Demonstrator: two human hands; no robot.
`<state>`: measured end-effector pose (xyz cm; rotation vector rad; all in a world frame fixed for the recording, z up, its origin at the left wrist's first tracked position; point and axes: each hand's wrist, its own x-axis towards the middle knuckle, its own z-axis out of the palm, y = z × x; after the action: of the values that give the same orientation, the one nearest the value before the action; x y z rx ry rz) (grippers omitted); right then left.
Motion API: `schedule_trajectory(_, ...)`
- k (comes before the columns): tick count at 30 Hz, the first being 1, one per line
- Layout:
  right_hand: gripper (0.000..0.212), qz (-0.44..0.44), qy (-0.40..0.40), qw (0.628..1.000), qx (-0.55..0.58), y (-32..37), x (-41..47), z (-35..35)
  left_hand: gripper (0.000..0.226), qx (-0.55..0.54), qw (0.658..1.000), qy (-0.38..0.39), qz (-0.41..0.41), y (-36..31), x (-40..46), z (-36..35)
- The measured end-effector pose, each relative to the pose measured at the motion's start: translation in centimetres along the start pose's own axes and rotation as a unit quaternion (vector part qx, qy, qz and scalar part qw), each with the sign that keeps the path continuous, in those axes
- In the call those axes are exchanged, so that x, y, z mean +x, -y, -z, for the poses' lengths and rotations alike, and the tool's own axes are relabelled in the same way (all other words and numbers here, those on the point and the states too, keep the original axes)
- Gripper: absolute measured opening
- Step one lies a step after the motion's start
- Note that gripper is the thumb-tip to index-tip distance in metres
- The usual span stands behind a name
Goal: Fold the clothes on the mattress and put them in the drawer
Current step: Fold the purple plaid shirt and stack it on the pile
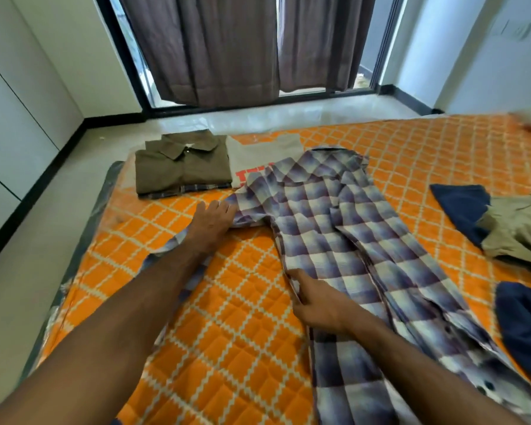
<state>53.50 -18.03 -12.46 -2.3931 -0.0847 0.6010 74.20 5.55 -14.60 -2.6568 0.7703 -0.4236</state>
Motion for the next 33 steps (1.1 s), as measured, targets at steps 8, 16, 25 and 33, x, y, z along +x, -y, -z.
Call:
schedule_trajectory(8,0.098,-0.057,-0.064,0.990,-0.108,0.2,-2.5,-5.4,0.023,0.029,0.994,-0.101,-0.008,-0.2,-1.3,1.7)
schedule_trajectory(16,0.042,-0.057,-0.049,0.997,0.024,-0.3,-2.8,-3.2,0.029,-0.386,0.914,0.116,0.055,-3.6,-1.7,5.0)
schedule_trajectory(25,0.050,0.013,-0.060,0.989,0.133,-1.3,-4.6,-3.4,0.038,-0.881,0.261,0.020,0.395,-12.1,3.4,3.0)
schedule_trajectory(33,0.064,0.008,-0.001,0.963,0.269,-3.9,-4.5,-2.5,0.010,-0.833,0.323,-0.055,0.445,-11.6,8.1,1.2)
